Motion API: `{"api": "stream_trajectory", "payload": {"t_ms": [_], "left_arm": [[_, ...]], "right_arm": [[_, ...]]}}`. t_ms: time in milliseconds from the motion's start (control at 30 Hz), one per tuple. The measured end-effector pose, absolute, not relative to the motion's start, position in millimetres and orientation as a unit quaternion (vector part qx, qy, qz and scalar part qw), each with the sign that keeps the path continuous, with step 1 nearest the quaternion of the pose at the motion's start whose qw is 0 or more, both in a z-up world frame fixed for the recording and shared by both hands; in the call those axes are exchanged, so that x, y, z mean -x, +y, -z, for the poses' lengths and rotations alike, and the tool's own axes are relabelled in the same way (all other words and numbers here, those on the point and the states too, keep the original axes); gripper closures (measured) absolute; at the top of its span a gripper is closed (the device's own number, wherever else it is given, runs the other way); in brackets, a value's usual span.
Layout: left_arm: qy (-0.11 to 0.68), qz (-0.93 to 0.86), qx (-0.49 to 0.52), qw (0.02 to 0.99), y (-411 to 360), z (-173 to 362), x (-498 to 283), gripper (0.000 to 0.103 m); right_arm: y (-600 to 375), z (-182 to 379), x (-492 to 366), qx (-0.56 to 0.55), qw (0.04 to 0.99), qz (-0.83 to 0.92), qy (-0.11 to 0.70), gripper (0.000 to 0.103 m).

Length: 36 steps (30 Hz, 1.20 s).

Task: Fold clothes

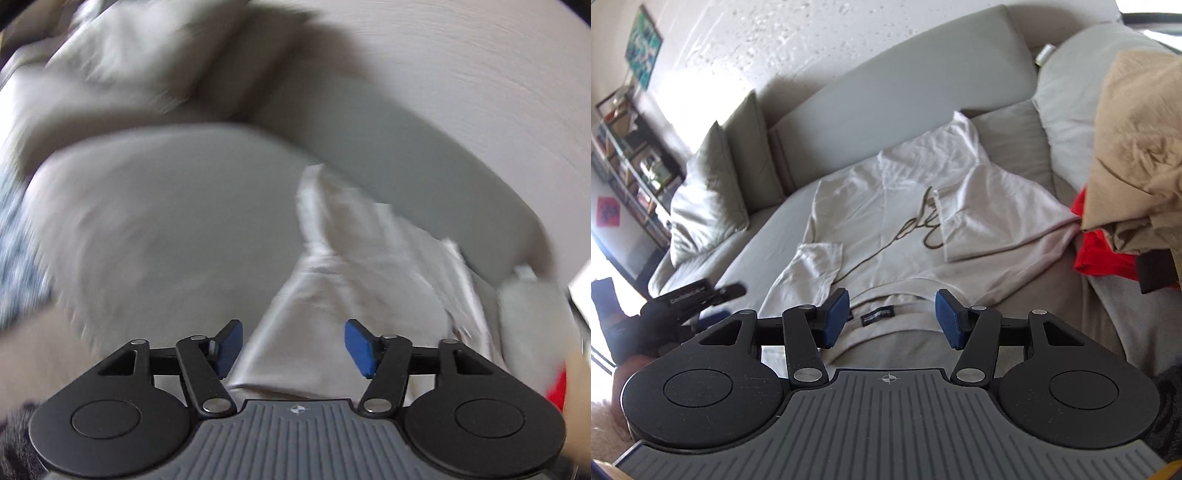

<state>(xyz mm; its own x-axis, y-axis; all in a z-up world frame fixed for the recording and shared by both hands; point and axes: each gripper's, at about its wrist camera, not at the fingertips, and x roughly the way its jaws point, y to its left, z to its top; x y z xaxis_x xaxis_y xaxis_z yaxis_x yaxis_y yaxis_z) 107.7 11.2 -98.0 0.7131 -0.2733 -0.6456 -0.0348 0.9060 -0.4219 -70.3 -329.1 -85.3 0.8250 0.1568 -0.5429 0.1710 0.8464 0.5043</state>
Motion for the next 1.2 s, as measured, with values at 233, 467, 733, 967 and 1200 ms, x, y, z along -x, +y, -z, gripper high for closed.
{"api": "stream_trajectory", "payload": {"t_ms": [233, 467, 733, 967, 1200], "left_arm": [[0.431, 0.077, 0.276, 0.856, 34.5, 125.5, -117.8, 0.056], [0.451, 0.112, 0.286, 0.838, 29.0, 126.9, -122.9, 0.091], [0.411, 0.08, 0.274, 0.866, 32.1, 106.0, -98.6, 0.1], [0.416, 0.064, 0.207, 0.883, 15.6, 112.4, -101.1, 0.099], [0.41, 0.082, 0.208, 0.884, 14.4, 116.2, -104.1, 0.097]], "right_arm": [[-339.9, 96.8, 69.0, -0.3, 0.905, 0.016, 0.3, 0.045], [-338.8, 101.5, 66.4, -0.3, 0.904, 0.018, 0.305, 0.045], [-342.5, 102.5, 70.1, -0.297, 0.905, 0.024, 0.305, 0.045], [-349.2, 107.3, 67.9, -0.305, 0.899, 0.027, 0.313, 0.045], [-396.9, 110.6, 69.7, -0.379, 0.871, 0.122, 0.288, 0.041]]}}
